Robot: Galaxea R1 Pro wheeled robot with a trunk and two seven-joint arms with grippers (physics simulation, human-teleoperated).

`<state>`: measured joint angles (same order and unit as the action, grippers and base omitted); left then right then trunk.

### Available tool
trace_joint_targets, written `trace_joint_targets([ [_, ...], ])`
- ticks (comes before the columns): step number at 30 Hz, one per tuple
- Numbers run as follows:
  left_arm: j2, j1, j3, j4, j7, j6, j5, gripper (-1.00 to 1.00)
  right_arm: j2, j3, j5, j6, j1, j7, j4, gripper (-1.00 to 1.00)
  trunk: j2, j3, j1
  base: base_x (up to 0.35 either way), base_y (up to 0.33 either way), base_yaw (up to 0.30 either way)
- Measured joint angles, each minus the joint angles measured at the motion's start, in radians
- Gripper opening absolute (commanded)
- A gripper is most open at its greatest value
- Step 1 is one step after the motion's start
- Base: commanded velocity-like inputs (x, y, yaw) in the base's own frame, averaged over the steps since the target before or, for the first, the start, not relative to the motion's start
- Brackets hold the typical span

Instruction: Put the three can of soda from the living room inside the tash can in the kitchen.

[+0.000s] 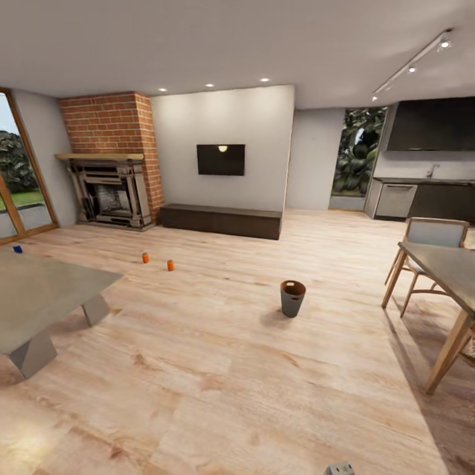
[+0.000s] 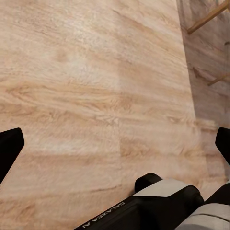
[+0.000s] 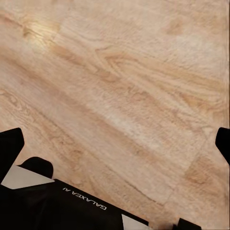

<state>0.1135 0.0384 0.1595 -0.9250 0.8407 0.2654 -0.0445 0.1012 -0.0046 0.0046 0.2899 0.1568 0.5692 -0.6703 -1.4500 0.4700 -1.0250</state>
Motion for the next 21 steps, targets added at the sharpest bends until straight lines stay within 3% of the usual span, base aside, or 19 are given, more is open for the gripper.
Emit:
trace_joint_targets([
  [17, 0.000, 0.000, 0.001, 0.000, 0.000, 0.000, 0.000, 1.00, 0.000, 0.000, 0.000, 0.000, 0.000, 0.000, 0.000, 1.00, 0.000, 0.000, 0.000, 0.342, -0.166, -0.259],
  [21, 0.000, 0.000, 0.000, 0.000, 0.000, 0.000, 0.000, 1.00, 0.000, 0.000, 0.000, 0.000, 0.001, -0.001, 0.000, 1.00, 0.000, 0.000, 0.000, 0.341, -0.158, -0.137],
])
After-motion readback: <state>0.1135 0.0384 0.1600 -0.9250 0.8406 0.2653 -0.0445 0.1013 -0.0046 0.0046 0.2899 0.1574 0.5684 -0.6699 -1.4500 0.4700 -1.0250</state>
